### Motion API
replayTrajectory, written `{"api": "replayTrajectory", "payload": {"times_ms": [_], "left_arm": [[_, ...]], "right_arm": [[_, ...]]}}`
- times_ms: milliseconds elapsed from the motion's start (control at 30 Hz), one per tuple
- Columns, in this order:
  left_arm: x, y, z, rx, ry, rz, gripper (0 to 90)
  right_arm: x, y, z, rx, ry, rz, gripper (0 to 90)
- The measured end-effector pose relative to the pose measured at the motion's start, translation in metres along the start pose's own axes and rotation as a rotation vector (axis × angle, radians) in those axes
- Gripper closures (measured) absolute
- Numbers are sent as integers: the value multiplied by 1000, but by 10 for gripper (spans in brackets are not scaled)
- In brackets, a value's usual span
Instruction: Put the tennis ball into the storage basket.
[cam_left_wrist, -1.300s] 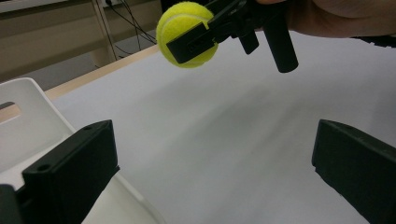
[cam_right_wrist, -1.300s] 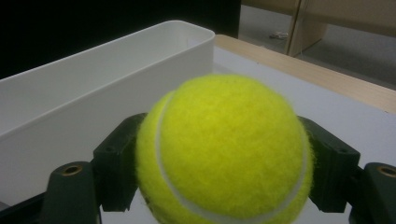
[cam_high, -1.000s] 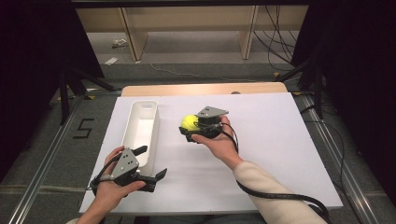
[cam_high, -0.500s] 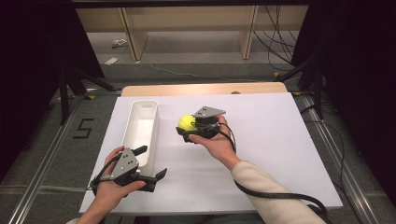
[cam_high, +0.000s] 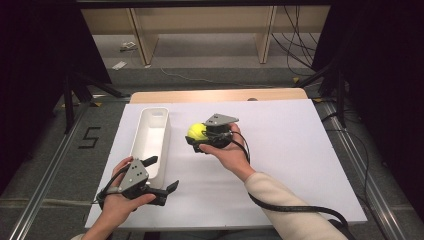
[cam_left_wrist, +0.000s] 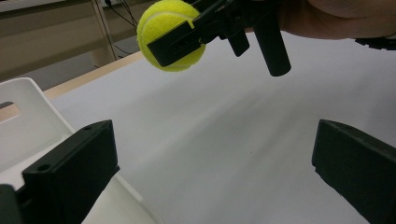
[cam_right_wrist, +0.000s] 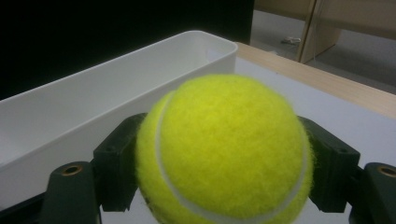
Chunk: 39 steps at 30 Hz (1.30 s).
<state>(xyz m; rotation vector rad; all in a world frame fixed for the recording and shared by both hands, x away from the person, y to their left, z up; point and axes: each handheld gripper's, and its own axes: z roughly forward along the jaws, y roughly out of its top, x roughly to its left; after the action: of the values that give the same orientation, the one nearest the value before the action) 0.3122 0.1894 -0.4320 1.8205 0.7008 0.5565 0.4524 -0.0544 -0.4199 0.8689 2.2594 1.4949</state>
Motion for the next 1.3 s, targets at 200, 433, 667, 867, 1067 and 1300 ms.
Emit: {"api": "replayTrajectory", "payload": {"times_ms": [200, 433, 667, 867, 1067, 1300], "left_arm": [[0, 0, 0, -1, -1, 3, 0], [0, 0, 0, -1, -1, 2, 0], [0, 0, 0, -1, -2, 1, 0], [0, 0, 0, -2, 0, 1, 0], [0, 0, 0, -2, 2, -1, 0], [0, 0, 0, -2, 2, -1, 0]], "right_arm": [[2, 2, 2, -8, 5, -3, 259], [4, 3, 4, -6, 10, -8, 259], [6, 4, 5, -10, 16, -9, 259], [8, 5, 6, -11, 21, -9, 259], [9, 6, 8, -13, 29, -7, 259], [11, 9, 9, -22, 35, -7, 260]]}}
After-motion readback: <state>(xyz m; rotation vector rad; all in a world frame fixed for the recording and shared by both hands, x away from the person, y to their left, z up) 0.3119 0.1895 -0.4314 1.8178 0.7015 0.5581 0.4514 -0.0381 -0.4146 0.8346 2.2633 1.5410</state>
